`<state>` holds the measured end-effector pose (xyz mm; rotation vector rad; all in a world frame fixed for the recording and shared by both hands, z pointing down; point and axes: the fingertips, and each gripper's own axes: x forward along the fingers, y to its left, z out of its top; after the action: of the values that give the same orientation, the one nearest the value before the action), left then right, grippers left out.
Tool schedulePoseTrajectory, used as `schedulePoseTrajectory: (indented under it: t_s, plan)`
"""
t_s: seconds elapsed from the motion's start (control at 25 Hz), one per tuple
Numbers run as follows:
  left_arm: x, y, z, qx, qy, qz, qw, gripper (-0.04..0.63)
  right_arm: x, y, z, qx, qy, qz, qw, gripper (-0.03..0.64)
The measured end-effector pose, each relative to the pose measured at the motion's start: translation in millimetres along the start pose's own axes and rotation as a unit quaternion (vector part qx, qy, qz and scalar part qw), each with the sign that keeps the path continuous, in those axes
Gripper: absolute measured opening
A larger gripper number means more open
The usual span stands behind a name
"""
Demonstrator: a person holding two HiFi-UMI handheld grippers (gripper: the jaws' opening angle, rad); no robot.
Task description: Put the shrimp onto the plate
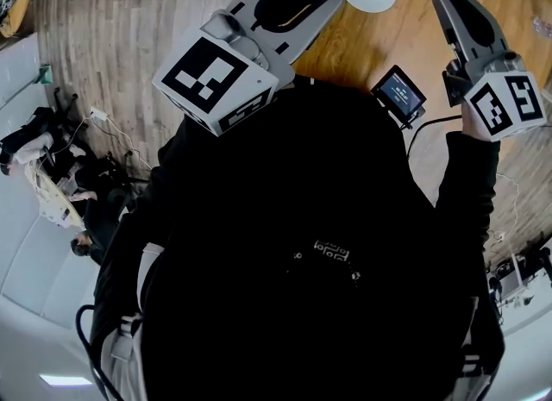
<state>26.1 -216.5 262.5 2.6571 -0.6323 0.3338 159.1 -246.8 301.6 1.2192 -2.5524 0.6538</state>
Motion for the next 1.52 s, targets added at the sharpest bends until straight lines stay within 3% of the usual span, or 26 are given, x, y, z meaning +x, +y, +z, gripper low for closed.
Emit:
schedulePoseTrajectory:
  t_s: [0.72,0.92,1.52]
  plan:
    - [-10,3,-38,-0.062,0.019,0.058,0.9962,-0.002,41,-16,-58,-0.021,0.088,0.031,0.995,0.054]
    - [1,9,-62,-0.078,0.029,0.056,0.9949,-0.002,59,-20,-97,-0.019,0.123,0.036,0.992,0.054]
    - [-3,8,-85,-0.119,0.040,0.079,0.9890,-0.002,91,-41,-166,-0.055,0.198,0.046,0.978,0.054]
